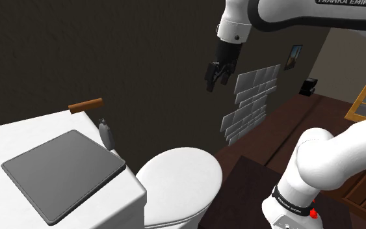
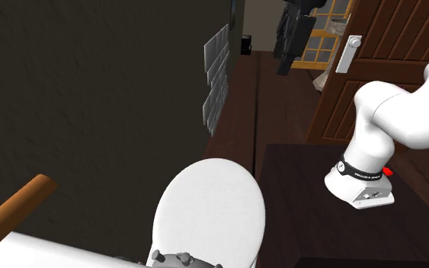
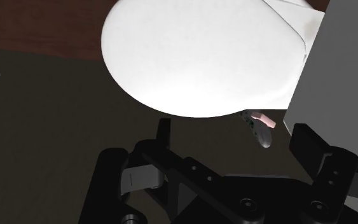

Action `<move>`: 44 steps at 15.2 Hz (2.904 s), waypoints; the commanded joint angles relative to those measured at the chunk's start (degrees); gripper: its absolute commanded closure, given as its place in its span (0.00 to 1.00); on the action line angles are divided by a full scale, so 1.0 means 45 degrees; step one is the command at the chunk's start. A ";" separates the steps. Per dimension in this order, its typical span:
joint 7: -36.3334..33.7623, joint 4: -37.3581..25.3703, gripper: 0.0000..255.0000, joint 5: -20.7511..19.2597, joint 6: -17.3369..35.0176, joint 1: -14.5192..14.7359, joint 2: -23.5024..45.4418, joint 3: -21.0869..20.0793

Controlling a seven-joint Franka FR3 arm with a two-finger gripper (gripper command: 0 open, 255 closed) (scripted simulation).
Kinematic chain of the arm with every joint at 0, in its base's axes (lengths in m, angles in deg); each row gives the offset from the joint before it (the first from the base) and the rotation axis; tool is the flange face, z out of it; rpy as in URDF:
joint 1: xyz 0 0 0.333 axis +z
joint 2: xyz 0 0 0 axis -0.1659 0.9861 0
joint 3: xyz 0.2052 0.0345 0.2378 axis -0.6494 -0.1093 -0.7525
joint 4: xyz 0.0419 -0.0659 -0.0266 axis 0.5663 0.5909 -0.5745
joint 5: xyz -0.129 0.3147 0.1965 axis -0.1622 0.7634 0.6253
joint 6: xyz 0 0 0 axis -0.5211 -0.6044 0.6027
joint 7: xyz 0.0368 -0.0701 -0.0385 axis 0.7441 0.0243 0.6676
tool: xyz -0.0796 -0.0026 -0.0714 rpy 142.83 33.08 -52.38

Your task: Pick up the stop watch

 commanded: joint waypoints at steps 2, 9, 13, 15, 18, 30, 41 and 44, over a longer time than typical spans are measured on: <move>-0.0869 -0.0406 0.00 0.0387 0.0250 0.0146 0.0743 -0.0678; -0.2899 -0.2154 0.00 0.0849 0.0722 0.0342 0.3105 -0.2276; -0.4113 -0.3486 0.00 0.0778 0.0882 0.0421 0.4682 -0.3173; -0.4746 -0.4251 0.00 0.0628 0.0914 0.0478 0.5541 -0.3610; -0.5732 -0.5540 0.00 0.0243 0.0884 0.0625 0.6932 -0.4239; -0.9060 -1.1861 0.00 -0.2414 -0.0330 0.2723 1.2894 -0.5454; -0.9070 -1.0388 1.00 -0.2279 0.0901 0.2479 1.2627 -0.5423; -0.9071 -1.0397 1.00 -0.2282 0.0897 0.2482 1.2633 -0.5422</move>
